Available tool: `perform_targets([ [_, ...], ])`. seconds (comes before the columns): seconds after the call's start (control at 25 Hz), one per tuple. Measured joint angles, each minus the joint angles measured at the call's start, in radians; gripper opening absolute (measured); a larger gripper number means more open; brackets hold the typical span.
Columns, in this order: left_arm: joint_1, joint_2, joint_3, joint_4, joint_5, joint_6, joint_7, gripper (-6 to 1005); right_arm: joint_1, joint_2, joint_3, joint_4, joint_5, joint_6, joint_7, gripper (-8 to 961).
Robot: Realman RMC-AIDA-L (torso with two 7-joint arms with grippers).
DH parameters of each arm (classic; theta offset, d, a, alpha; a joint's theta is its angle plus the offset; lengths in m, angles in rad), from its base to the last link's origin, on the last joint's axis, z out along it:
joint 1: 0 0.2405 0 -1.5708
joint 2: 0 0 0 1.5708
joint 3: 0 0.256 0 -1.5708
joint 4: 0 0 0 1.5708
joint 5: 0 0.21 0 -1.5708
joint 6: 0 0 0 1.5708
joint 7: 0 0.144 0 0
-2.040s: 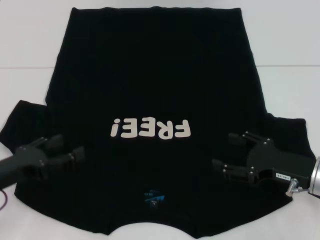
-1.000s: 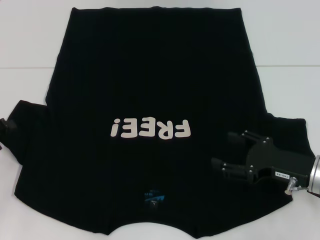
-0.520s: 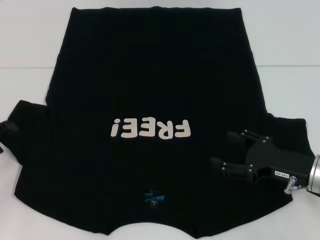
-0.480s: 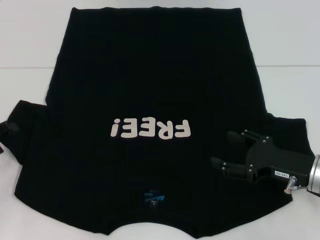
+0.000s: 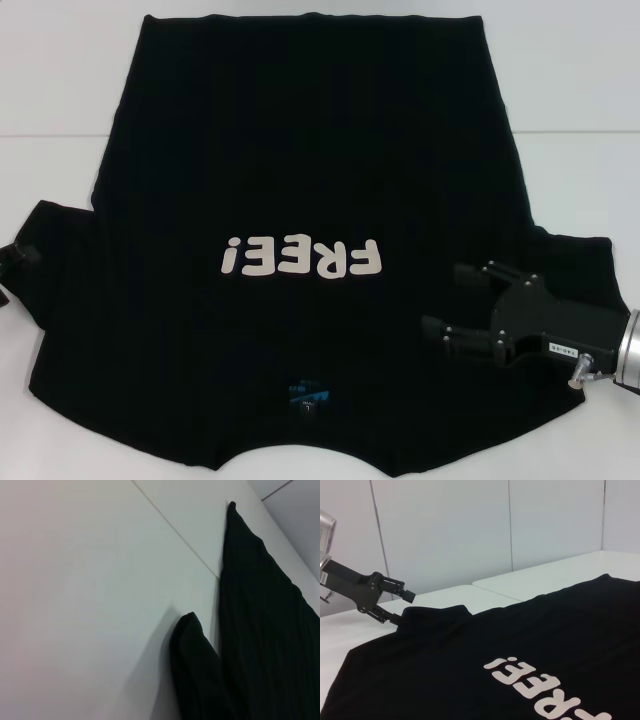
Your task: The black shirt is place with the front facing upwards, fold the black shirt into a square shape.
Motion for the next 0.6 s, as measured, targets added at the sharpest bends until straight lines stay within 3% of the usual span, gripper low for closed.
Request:
perform_targets([
  [0.6,-0.031,0.001,0.033,-0.033,-0.001,-0.022,0.0,843,-0.001,0.0,0.003,0.0,0.0,-0.007,0.0,924],
])
